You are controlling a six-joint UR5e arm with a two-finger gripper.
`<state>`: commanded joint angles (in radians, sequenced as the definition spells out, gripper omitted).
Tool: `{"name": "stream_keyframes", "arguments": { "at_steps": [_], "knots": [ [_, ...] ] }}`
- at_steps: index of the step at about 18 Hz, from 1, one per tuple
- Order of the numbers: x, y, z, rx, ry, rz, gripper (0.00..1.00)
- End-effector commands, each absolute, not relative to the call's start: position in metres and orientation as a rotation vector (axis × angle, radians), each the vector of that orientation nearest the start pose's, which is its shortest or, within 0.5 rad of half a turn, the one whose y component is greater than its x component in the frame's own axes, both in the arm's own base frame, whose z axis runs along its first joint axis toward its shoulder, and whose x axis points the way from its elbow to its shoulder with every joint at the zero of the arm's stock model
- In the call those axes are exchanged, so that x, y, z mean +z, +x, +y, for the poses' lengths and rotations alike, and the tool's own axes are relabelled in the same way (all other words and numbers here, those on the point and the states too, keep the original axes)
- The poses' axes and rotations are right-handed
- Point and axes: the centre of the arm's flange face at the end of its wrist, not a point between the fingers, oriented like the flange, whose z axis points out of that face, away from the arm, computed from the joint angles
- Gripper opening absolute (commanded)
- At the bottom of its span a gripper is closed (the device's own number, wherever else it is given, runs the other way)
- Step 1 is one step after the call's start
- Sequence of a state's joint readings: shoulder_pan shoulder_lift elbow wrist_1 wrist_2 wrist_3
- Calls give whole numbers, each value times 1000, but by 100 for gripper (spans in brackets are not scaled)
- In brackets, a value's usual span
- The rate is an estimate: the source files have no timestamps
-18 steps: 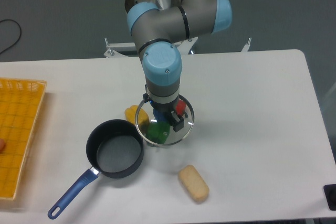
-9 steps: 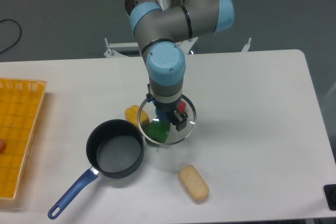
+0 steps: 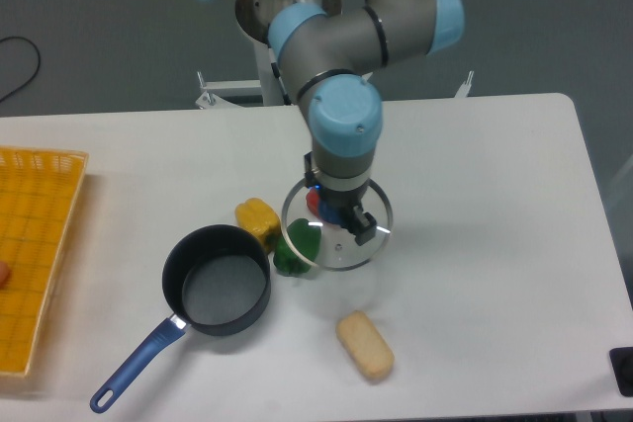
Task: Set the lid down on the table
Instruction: 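Carry the glass lid sideways away from the peppers and lower it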
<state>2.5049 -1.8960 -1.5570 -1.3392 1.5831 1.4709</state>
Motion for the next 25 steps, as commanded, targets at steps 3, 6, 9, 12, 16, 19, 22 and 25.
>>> {"name": "stream_keyframes", "arguments": {
  "at_steps": [3, 6, 9, 12, 16, 19, 22, 25],
  "knots": [
    [334, -428, 448, -115, -3054, 887, 58],
    [327, -441, 438, -129, -3043, 922, 58],
    [318, -454, 430, -136, -3034, 944, 58],
    [310, -468, 422, -124, -3028, 955, 58],
    [297, -489, 411, -105, -3012, 988, 59],
    [287, -504, 402, -79, -3012, 1025, 59],
    [272, -516, 395, -84, -3012, 1054, 59],
    [259, -527, 388, -89, -3036, 1069, 59]
  ]
}}
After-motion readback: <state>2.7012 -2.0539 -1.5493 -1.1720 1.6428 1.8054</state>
